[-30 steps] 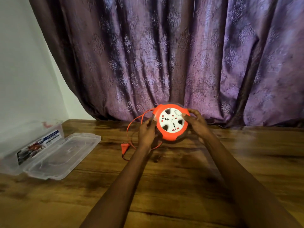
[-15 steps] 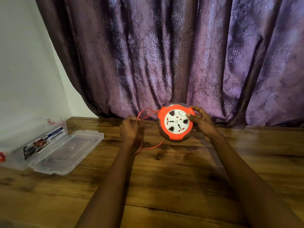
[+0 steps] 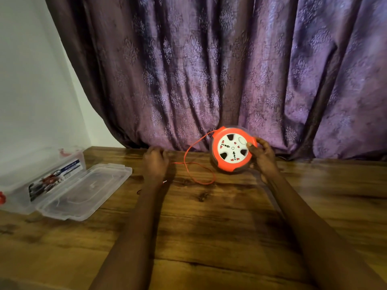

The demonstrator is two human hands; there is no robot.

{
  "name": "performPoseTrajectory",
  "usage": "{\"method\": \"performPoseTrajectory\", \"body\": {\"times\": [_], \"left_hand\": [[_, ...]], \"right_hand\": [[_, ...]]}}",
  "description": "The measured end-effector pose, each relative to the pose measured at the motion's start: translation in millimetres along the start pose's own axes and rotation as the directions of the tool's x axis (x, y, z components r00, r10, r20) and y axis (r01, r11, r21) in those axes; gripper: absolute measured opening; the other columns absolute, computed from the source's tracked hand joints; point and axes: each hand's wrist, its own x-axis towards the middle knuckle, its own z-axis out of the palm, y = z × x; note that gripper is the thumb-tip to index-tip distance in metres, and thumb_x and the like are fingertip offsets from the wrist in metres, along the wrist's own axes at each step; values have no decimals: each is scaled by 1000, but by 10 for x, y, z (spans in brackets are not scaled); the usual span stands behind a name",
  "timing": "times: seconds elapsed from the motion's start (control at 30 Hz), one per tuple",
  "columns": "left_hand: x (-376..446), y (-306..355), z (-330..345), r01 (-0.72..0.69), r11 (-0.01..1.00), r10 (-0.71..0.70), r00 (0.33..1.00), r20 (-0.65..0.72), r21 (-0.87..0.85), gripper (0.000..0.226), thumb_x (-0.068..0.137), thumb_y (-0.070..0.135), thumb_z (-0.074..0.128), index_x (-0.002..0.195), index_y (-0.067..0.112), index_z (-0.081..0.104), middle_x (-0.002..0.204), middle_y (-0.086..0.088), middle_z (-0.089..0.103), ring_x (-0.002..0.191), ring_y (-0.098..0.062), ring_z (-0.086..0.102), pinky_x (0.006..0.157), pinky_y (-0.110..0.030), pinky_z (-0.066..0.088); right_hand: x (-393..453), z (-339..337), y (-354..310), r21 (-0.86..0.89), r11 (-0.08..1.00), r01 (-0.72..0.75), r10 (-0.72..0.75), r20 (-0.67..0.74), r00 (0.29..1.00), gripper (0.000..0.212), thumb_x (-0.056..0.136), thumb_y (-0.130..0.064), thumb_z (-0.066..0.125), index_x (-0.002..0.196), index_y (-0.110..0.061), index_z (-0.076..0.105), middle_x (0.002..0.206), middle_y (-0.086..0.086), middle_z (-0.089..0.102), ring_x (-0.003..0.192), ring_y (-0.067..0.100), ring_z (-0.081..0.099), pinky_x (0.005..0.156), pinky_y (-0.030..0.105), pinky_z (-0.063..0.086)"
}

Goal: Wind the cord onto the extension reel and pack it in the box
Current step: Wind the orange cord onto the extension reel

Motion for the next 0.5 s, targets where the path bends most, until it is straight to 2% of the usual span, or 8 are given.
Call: {"method": "performPoseTrajectory", "body": {"times": [0.07,0.1,0.17,0.2,0.27,0.33,0.43,0.5], "left_hand": [[-17,313,-38,-133,953,107,988,-109,-271,29,97,28,56,83,6,68,78,-21,70,75,-37,67,67,-43,51],[-60,477,-45,-168,898,143,985,-93,-406,33,98,31,56,75,10,68,65,-13,68,64,-29,66,61,-37,50],[-175,780,15,-113,789,212,972,96,-604,41,99,36,53,68,14,69,49,0,63,45,-9,58,49,-22,45],[-234,878,92,-6,772,212,945,249,-635,44,99,41,52,69,14,70,46,2,62,39,-6,55,43,-18,42],[-346,958,256,289,767,92,834,544,-573,53,97,54,49,81,7,69,49,-3,64,36,-14,56,37,-19,44],[-424,937,367,489,695,-42,760,649,-527,61,93,64,47,93,5,65,65,-9,65,44,-21,59,40,-25,50],[-412,903,450,589,375,-40,782,622,-716,41,96,52,53,107,13,63,90,-7,64,61,-15,62,56,-29,57],[-365,886,459,550,251,-4,824,567,-797,22,98,33,58,110,15,61,99,-6,66,77,-13,62,69,-27,59]], "right_hand": [[-18,55,-5,-12,1000,26,-26,-7,1000,35,93,-13,66,123,-22,51,99,0,67,64,7,68,42,19,49],[-22,87,-7,-11,999,39,-39,-14,999,36,93,-12,66,125,-20,51,101,2,66,68,10,66,42,18,49],[-20,146,-16,15,997,71,-70,-38,997,40,93,-10,65,130,-14,49,106,9,65,77,16,64,45,18,51],[-19,172,-27,29,996,87,-85,-50,995,40,94,-9,64,130,-12,48,108,12,65,79,18,64,45,18,50],[-7,214,-60,37,993,116,-113,-71,991,37,94,-10,64,127,-15,48,106,11,67,74,14,68,44,20,49],[11,234,-98,27,992,122,-120,-77,990,37,94,-14,65,126,-18,49,99,5,68,65,7,68,43,22,47],[40,271,-127,21,996,84,-83,-51,995,35,93,-18,66,125,-20,53,94,4,68,61,9,65,45,22,47],[46,300,-95,-12,998,68,-69,-34,997,32,93,-19,67,123,-22,55,92,3,69,62,12,64,48,23,46]]}}
